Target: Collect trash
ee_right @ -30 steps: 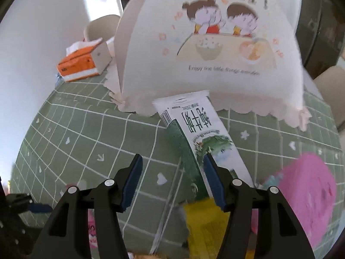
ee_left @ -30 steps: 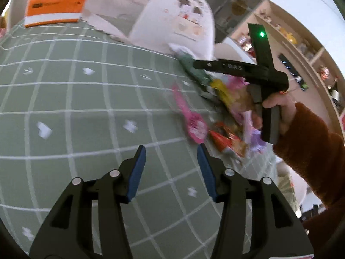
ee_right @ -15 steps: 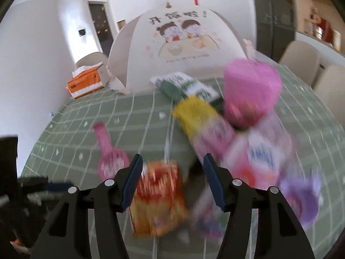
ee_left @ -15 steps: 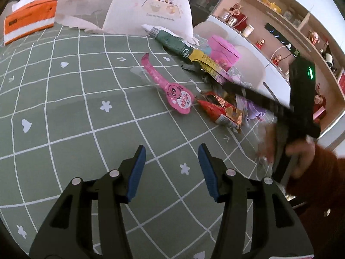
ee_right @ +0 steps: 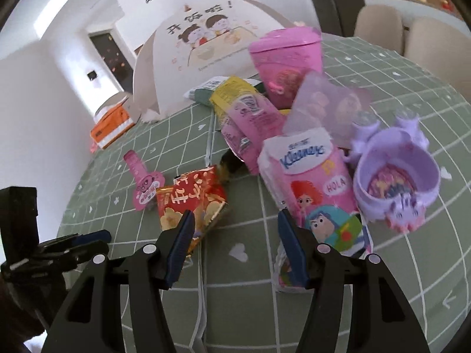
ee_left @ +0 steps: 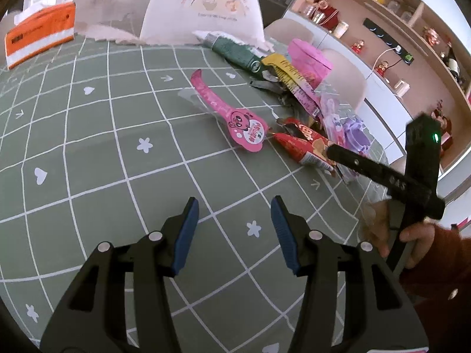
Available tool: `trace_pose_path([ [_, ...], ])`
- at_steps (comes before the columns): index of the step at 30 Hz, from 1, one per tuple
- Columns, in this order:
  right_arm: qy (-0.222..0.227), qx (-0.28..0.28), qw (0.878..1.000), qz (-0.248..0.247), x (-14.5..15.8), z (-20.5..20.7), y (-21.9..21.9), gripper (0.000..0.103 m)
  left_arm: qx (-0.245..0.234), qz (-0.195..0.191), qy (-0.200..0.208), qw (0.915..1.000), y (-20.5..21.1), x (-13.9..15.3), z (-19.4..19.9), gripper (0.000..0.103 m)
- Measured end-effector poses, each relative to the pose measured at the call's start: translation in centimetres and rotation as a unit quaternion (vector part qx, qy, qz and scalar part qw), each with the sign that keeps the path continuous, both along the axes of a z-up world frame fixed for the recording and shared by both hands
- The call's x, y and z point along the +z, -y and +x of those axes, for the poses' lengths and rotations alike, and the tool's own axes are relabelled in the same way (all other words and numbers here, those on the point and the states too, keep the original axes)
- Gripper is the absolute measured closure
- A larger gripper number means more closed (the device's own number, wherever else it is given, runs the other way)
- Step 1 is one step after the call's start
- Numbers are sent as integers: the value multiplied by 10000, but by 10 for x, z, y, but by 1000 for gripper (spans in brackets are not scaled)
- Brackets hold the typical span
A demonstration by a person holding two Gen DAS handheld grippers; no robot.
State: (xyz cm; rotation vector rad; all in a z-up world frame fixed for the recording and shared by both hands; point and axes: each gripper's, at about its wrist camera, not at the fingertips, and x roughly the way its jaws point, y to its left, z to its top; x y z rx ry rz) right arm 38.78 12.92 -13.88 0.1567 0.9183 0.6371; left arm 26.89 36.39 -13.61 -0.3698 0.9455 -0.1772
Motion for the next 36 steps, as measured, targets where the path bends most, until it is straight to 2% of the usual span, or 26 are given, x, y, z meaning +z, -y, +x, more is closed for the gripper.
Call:
trace_pose_path([
  [2, -13, -22, 10000, 13, 0, -1, 0, 47, 78, -207, -43, 9997, -8, 7, 16, 54],
  [5, 127, -72, 9998, -97, 5, -7, -1, 47, 114, -376, 249, 9989, -12, 36, 65, 54],
  [8, 460, -8, 9988, -170, 23, -12, 2, 47, 80, -395, 373, 9985, -2, 61, 123, 49],
  [10, 728, -116, 9971, -190, 38, -12, 10, 47, 198, -632, 338, 9972, 1, 67, 159, 47],
  [13, 991, -441, 9930, -471, 53, -4, 29, 47, 810, -880, -102, 9928, 1, 54, 218, 47],
  [15, 969, -670, 9916, -543, 57, 0, 44, 47, 1338, -965, -427, 9854, -3, 40, 240, 47],
  [16, 950, -774, 9909, -563, 58, 1, 52, 47, 1613, -1099, -624, 9788, -5, 30, 252, 47],
  [19, 890, -956, 9892, -660, 60, 3, 68, 47, 1952, -1136, -855, 9704, -7, 14, 267, 47],
  [21, 804, -1008, 9884, -805, 57, 4, 75, 47, 2079, -1014, -735, 9701, -2, 15, 272, 46],
  [23, 789, -1078, 9868, -920, 55, 2, 81, 47, 2070, -843, -662, 9725, 5, 16, 277, 48],
  [24, 765, -1096, 9862, -977, 54, 1, 82, 47, 2055, -789, -624, 9735, 8, 17, 277, 56],
  [26, 717, -1078, 9866, -988, 52, 0, 83, 47, 2032, -700, -544, 9751, 11, 21, 274, 66],
  [30, 797, -962, 9863, -1078, 56, -10, 83, 47, 1736, -878, -366, 9802, 8, 36, 262, 73],
  [36, 790, -492, 9886, -1186, 63, -11, 61, 47, 1323, -713, 118, 9886, -9, 78, 216, 76],
])
